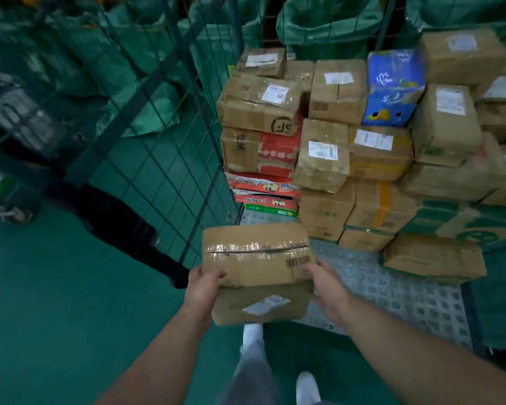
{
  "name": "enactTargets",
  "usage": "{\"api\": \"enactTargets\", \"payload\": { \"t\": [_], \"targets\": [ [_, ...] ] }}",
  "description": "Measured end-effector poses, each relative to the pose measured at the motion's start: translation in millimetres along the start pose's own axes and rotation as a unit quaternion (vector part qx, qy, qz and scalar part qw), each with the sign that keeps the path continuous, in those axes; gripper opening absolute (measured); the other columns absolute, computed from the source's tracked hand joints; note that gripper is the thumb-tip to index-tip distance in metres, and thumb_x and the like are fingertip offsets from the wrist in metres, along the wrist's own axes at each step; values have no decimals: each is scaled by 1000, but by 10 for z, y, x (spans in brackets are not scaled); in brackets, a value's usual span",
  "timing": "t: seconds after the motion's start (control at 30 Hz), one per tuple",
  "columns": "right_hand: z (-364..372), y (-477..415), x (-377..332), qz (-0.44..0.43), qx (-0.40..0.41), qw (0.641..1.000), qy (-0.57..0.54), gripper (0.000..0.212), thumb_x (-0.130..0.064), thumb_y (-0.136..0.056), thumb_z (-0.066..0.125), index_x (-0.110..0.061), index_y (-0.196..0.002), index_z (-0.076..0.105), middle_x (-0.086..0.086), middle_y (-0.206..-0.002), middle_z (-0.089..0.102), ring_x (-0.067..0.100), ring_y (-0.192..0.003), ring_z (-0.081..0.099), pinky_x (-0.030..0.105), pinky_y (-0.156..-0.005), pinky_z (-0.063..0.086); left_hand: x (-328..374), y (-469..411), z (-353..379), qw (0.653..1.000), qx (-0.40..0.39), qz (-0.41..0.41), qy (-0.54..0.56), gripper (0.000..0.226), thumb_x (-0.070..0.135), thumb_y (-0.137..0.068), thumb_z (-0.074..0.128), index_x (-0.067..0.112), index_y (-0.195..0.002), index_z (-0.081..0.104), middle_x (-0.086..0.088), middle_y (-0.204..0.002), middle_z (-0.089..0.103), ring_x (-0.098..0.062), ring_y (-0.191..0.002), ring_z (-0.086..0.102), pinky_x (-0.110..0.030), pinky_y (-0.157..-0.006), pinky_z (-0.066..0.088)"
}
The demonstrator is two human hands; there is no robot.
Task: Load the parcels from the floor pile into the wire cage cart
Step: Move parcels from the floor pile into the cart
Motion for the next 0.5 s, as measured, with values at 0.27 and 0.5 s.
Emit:
{"api": "enactTargets", "payload": {
  "t": [0.27,0.5],
  "targets": [
    [400,-1378,-129,44,57,997,-23,22,-27,-109,46,-41,-122,57,-3,-114,74,21,-102,71,34,-70,59,341,-1651,563,996,-2,-88,-34,39,26,-92,61,32,-124,41,0,-121,59,-30,-108,59,-59,-100,49],
    [399,-2551,0,99,145,984,20,31,-55,-100,55,-28,-115,60,-1,-100,75,19,-89,73,32,-63,59,546,-2858,813,973,99,-61,-199,67,44,-71,67,13,-129,53,-13,-119,62,-35,-90,64,-45,-81,59]
  ]
}}
Point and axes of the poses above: each hand's wrist, its own y-axis away from the middle knuckle, its own z-axis out of the palm, x = y × z, the point moved 8 cm from there along -y, towards the middle knuckle
